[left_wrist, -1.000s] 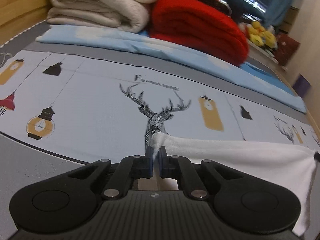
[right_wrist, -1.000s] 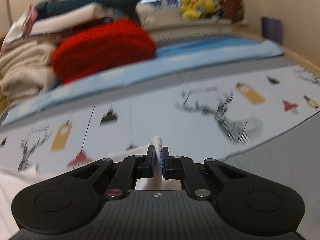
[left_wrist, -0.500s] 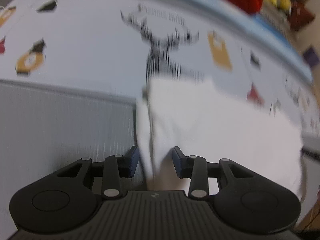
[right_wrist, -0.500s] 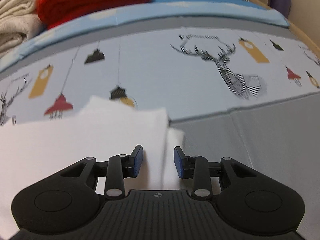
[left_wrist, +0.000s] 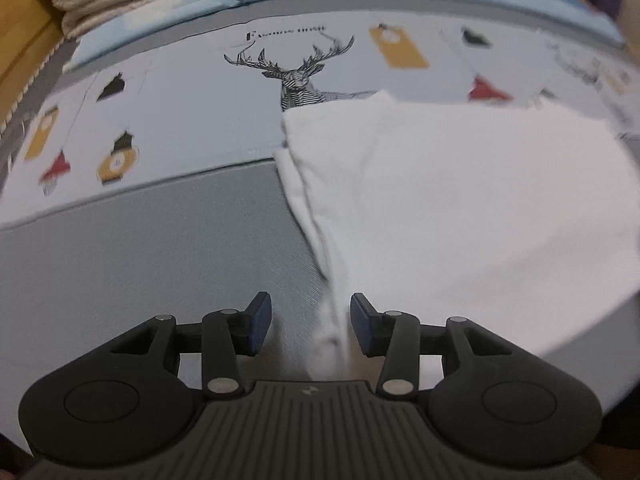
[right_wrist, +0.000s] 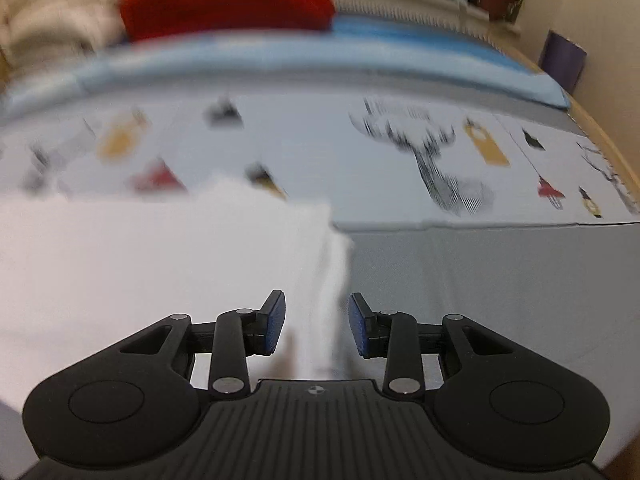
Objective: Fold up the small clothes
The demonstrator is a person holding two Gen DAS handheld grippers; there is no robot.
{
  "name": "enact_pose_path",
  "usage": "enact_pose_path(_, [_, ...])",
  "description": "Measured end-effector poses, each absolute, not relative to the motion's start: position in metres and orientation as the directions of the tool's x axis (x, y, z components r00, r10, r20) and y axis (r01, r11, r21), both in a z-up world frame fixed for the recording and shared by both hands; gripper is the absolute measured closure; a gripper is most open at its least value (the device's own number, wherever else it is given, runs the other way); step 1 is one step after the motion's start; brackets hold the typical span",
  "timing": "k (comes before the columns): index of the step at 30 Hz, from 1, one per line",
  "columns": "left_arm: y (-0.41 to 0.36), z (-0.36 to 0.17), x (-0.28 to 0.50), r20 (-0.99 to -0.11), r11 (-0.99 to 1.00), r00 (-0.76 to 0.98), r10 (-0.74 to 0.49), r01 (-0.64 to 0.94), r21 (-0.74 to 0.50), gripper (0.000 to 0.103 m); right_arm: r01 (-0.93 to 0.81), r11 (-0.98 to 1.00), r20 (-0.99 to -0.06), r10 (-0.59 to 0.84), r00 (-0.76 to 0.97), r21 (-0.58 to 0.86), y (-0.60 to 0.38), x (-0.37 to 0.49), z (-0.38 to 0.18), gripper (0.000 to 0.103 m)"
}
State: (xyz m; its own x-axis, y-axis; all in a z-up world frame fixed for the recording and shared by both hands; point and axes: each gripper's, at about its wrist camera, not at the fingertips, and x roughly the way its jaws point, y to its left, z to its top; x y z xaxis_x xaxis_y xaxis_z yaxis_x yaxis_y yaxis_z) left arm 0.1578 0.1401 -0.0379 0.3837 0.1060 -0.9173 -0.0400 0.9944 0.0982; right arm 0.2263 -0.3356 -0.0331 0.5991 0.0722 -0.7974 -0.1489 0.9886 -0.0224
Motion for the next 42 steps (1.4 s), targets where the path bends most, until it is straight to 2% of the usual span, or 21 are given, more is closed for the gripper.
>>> enact_pose_path(3, [0.138,-0.052,0.141,-0.922,0.999,0.385,0.031,-0.033,0.02,0.055,-0.178,0.983,-0.756,0.149,0.638,0.044,-0.336,0.198,-0.02,0.061])
enact_pose_path(6, [0.136,-0.077,0.139,-0.96,0.998,0.274,0.056,-0.035,0.049,0.066,-0.165,0.986,-0.788,0.125,0.602,0.03,-0.334,0.189,-0.036,0.062])
enact_pose_path(10, [0.141,-0.078,0.135,-0.958,0.998,0.277,0.068,-0.022,0.065,0.065,-0.091,0.995,-0.822,0.091,0.563,0.047,-0.336,0.193,-0.047,0.061])
enact_pose_path(14, [0.15,-0.054,0.13,-0.918,0.999,0.394,0.042,-0.04,0.029,0.058,-0.081,0.997,-0.809,0.061,0.584,0.017,-0.338,0.19,-0.046,0.061])
enact_pose_path(16, [0.151,-0.046,0.128,-0.892,0.997,0.445,0.075,-0.042,0.063,0.057,-0.055,0.997,-0.787,0.072,0.613,0.048,-0.345,0.188,-0.041,0.062])
enact_pose_path(18, [0.148,-0.037,0.127,-0.843,0.982,0.507,0.179,-0.038,0.185,0.057,-0.034,0.998,-0.762,0.067,0.644,0.059,-0.35,0.187,-0.036,0.061])
enact_pose_path(20, [0.136,-0.027,0.122,-0.712,0.914,0.621,0.329,-0.019,0.405,0.057,-0.027,0.998,-0.726,0.065,0.685,0.063,-0.35,0.186,-0.03,0.061])
enact_pose_path(21, [0.127,-0.025,0.118,-0.594,0.834,0.69,0.414,-0.026,0.551,0.057,-0.029,0.997,-0.699,0.07,0.712,0.07,-0.35,0.184,-0.026,0.061])
enact_pose_path(22, [0.118,-0.026,0.113,-0.42,0.693,0.758,0.498,-0.058,0.718,0.057,-0.035,0.996,-0.664,0.084,0.743,0.087,-0.35,0.182,-0.02,0.061])
enact_pose_path(23, [0.113,-0.028,0.107,-0.296,0.579,0.792,0.533,-0.086,0.811,0.057,-0.042,0.994,-0.632,0.098,0.769,0.104,-0.351,0.18,-0.014,0.061])
enact_pose_path(24, [0.112,-0.03,0.105,-0.171,0.455,0.814,0.555,-0.125,0.882,0.061,-0.046,0.992,-0.599,0.109,0.793,0.119,-0.351,0.177,-0.009,0.061])
enact_pose_path(25, [0.114,-0.031,0.105,-0.084,0.369,0.822,0.564,-0.159,0.916,0.062,-0.049,0.99,-0.574,0.115,0.811,0.13,-0.352,0.175,-0.005,0.061])
enact_pose_path(26, [0.118,-0.03,0.105,-0.021,0.315,0.824,0.566,-0.193,0.929,0.062,-0.049,0.99,-0.556,0.117,0.823,0.136,-0.353,0.174,-0.003,0.061])
enact_pose_path(28, [0.127,-0.022,0.105,0.025,0.304,0.814,0.58,-0.246,0.92,0.061,-0.044,0.989,-0.544,0.115,0.831,0.14,-0.356,0.174,-0.001,0.061])
enact_pose_path(29, [0.13,-0.017,0.106,0.013,0.334,0.81,0.586,-0.256,0.907,0.059,-0.04,0.99,-0.545,0.11,0.831,0.138,-0.357,0.175,-0.002,0.061])
enact_pose_path(31, [0.139,-0.002,0.103,-0.115,0.532,0.81,0.575,-0.263,0.805,0.039,-0.032,0.99,-0.557,0.103,0.824,0.135,-0.359,0.178,-0.004,0.061])
enact_pose_path(33, [0.158,0.012,0.108,-0.387,0.825,0.805,0.449,-0.208,0.525,0.031,-0.025,0.99,-0.569,0.102,0.816,0.141,-0.362,0.181,-0.006,0.061])
enact_pose_path(34, [0.168,0.013,0.115,-0.531,0.926,0.78,0.331,-0.161,0.341,0.032,-0.024,0.99,-0.576,0.102,0.811,0.141,-0.362,0.182,-0.007,0.061])
enact_pose_path(35, [0.174,0.012,0.12,-0.595,0.962,0.76,0.26,-0.146,0.233,0.032,-0.022,0.991,-0.592,0.098,0.8,0.135,-0.361,0.184,-0.01,0.061])
enact_pose_path(40, [0.19,-0.001,0.152,-0.735,0.977,0.677,0.028,-0.175,-0.123,0.038,-0.028,0.998,-0.762,0.065,0.644,0.061,-0.344,0.2,-0.041,0.059])
enact_pose_path(42, [0.195,-0.017,0.166,-0.791,0.951,0.61,-0.047,-0.215,-0.222,0.039,-0.028,0.999,-0.828,0.031,0.559,0.019,-0.339,0.206,-0.057,0.059])
